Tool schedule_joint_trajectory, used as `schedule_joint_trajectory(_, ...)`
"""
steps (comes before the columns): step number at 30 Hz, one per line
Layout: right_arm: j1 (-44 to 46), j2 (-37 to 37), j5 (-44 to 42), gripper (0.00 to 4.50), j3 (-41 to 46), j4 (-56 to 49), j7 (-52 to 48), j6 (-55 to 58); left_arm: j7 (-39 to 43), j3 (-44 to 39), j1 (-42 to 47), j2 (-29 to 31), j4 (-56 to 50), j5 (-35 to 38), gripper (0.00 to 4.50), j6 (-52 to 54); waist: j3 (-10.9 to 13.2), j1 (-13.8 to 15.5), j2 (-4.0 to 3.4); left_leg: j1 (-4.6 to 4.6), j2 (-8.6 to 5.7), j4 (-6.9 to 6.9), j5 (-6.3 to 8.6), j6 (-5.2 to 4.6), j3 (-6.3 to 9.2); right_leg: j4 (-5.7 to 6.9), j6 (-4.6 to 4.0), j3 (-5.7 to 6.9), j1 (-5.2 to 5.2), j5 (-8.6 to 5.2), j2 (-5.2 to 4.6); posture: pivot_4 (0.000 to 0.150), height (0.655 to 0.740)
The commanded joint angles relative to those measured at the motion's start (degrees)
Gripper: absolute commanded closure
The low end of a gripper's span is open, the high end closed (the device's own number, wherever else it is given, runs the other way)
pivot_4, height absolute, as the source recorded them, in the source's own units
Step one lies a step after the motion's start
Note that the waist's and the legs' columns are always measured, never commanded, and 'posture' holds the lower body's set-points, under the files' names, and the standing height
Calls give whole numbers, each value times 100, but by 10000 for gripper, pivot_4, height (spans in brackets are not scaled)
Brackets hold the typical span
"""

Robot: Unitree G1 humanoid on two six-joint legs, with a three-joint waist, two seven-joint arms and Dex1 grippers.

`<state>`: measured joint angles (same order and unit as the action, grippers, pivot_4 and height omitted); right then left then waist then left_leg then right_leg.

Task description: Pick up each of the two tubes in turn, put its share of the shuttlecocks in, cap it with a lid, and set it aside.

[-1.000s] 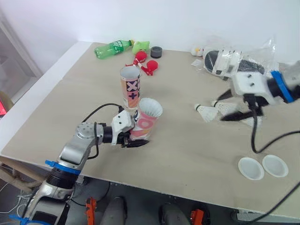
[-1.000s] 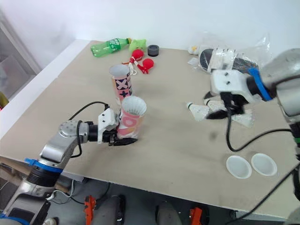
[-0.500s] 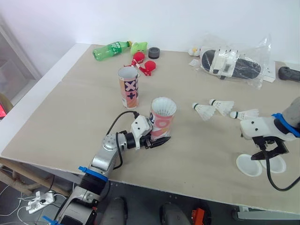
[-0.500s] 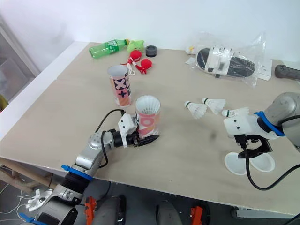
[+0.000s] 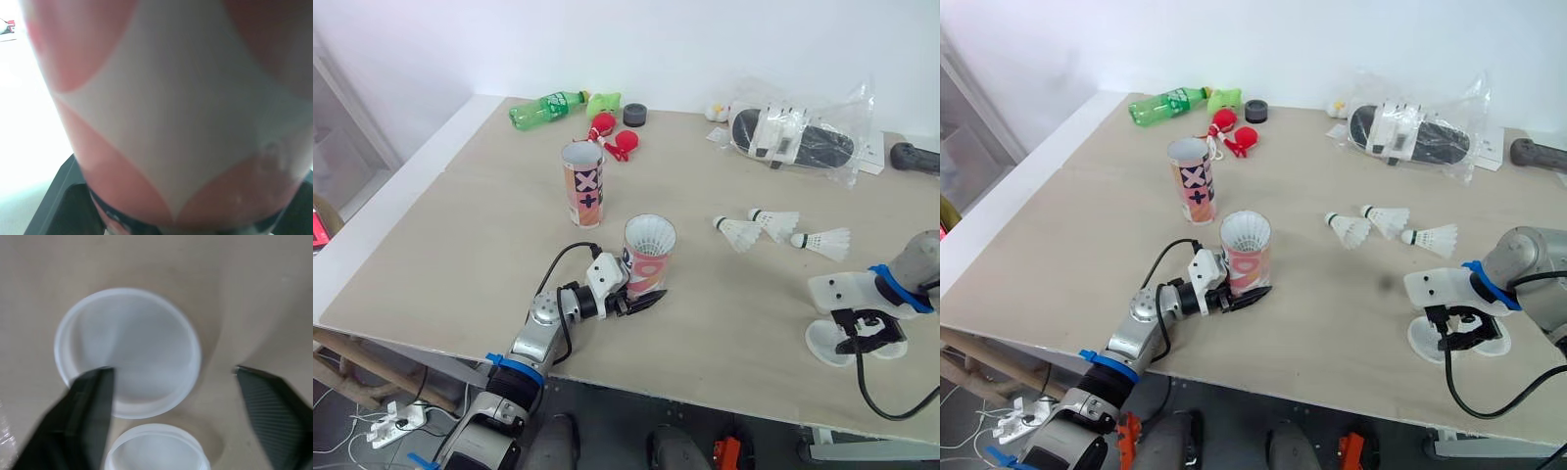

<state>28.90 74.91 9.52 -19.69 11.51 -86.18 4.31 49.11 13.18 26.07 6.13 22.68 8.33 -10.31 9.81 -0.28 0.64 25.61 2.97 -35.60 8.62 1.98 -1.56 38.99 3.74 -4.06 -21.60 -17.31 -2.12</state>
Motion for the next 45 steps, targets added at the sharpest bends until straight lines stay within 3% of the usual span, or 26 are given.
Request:
schedule_joint_trajectory(1, -151, -30, 67, 23446, 136, -1, -21, 44, -4, 0, -25, 13, 65, -29, 14883, -41, 0, -1, 1, -10, 1, 1, 0, 0, 1, 0, -1, 1, 10, -1, 1, 1500, 7400)
schedule_joint_trajectory(5, -287, -75, 6, 42208, 203, -53, -45, 107, -12, -10, -1, 6, 92, -31, 14883, -51, -1, -22, 5, -26, 1, 2, 0, 0, 1, -1, -1, 1, 29, -2, 0, 1500, 7400)
schedule_joint_trajectory(6, -311, -91, -14, 43771, 238, -64, -58, 104, -15, -15, 15, 6, 110, -34, 14883, -55, -1, -21, 6, -27, 1, 1, 0, 0, 2, -1, -1, 1, 31, -1, 0, 1500, 7400)
schedule_joint_trajectory(10, -226, -119, -247, 43771, 448, -304, -261, 198, -10, -30, 72, 8, 184, -35, 14883, -75, -2, -21, 6, -27, 1, 2, 0, 0, 4, -1, -1, 2, 32, -2, 1, 1500, 7400)
schedule_joint_trajectory(15, 698, -51, -1060, 43771, 532, -949, -632, 661, 45, 4, 125, 8, 222, -50, 14883, -64, -2, -85, -6, -28, 1, 2, 0, 0, 4, 0, -1, 0, 30, 0, 2, 1500, 7400)
schedule_joint_trajectory(17, 1390, -113, -1538, 43771, 409, -1092, -632, 914, 54, 6, 157, 2, 269, -62, 14883, -75, -2, -112, -6, -30, -2, 2, 0, 0, 6, 0, 2, -5, 30, 2, 3, 1500, 7400)
schedule_joint_trajectory(19, 2810, -569, -2293, 43771, 112, -1080, -632, 1456, 65, 14, 207, -17, 329, -86, 14883, -73, 2, -140, -8, -40, -4, 8, 0, 1, 7, 1, -1, -17, 23, 4, 7, 1500, 7400)
schedule_joint_trajectory(23, 4558, -1612, -2432, 43771, -463, -516, -632, 1646, 120, 64, 314, -41, 467, -145, 14883, -68, 3, -186, -2, -43, -8, 19, 0, 1, 29, 2, -13, -27, 17, 12, 22, 1500, 7400)
schedule_joint_trajectory(26, 5315, -2235, -2473, 43771, -706, -36, -632, 1611, 154, 106, 384, -37, 539, -206, 14883, -41, 2, -146, 13, -35, -1, 20, 1, 2, 50, 0, -25, -10, 17, 7, 31, 1500, 7400)
schedule_joint_trajectory(33, 5877, -2652, -2401, 43771, -1477, 471, -632, 981, 218, 204, 449, 62, 540, -313, 14883, 70, 3, -85, 13, -5, -5, 17, 4, 3, 52, 0, -25, -3, -6, 7, 25, 1500, 7400)
schedule_joint_trajectory(45, 5964, -2909, -2083, 43771, -2186, 929, -632, 284, 196, 283, 383, 68, 405, -352, 14883, 205, 2, -91, 12, -7, 4, 14, 3, 3, 56, 7, -32, -3, -9, 12, 37, 1500, 7400)
